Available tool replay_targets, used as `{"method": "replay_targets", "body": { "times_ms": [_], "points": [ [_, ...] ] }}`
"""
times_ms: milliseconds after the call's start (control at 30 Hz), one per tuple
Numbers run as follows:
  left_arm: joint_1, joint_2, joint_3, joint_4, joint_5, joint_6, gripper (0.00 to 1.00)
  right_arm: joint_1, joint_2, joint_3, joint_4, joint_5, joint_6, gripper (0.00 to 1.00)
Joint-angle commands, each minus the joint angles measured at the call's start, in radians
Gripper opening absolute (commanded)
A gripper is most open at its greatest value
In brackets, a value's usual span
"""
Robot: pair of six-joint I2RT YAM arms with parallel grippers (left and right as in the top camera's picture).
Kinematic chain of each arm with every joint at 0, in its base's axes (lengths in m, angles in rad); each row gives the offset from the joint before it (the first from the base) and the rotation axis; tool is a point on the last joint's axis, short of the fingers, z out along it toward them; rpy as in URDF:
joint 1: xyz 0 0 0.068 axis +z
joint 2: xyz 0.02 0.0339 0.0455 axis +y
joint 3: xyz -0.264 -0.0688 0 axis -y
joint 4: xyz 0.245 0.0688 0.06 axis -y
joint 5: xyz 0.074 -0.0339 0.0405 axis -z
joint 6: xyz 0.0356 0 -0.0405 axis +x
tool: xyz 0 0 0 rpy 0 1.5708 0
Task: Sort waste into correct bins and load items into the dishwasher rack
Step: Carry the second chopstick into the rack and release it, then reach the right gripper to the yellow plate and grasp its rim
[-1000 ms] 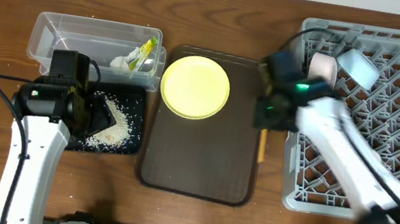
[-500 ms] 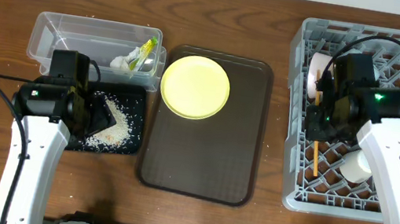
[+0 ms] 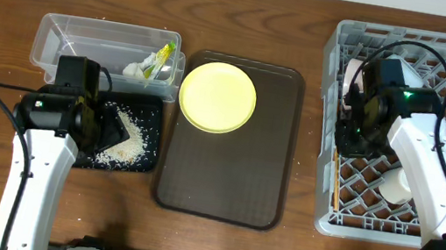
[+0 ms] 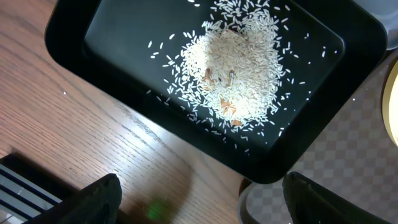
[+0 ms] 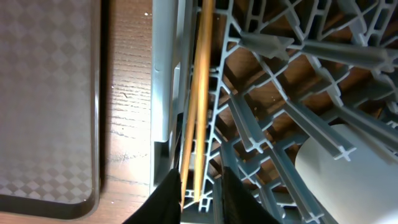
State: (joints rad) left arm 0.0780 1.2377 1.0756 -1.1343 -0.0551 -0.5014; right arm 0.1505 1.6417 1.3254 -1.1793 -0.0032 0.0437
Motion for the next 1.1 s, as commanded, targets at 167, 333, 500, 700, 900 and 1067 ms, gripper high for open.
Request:
{"method": "replay_targets", "body": {
  "times_ms": [167, 333, 500, 700, 900, 1067],
  "points": [
    [0.005, -0.003, 0.006, -0.006, -0.005, -0.013, 0.86, -0.003, 0.004, -0.005, 0.01, 0.003, -0.005, 0.24],
    [0.005, -0.003, 0.006, -0.006, -0.005, -0.013, 0.86, -0.003, 0.001, -0.003, 0.021, 0.002, 0.024, 0.24],
    [0.005, -0.003, 0.006, -0.005, -0.005, -0.013, 0.86, -0.001, -0.037, 0.036, 0.089, -0.079, 0.038, 0.28],
    [0.005, -0.003, 0.006, -0.005, -0.005, -0.013, 0.86, 0.049, -0.069, 0.051, 0.324, -0.237, 0.065, 0.35],
    [0.005, -0.003, 0.006, -0.005, -0.005, -0.013, 0.86, 0.154, -0.015, 0.05, 0.509, -0.232, 0.092, 0.45],
    [0.005, -0.003, 0.006, -0.005, -0.005, -0.013, 0.86, 0.248, 0.089, 0.05, 0.607, -0.174, 0.162, 0.49]
  ]
}}
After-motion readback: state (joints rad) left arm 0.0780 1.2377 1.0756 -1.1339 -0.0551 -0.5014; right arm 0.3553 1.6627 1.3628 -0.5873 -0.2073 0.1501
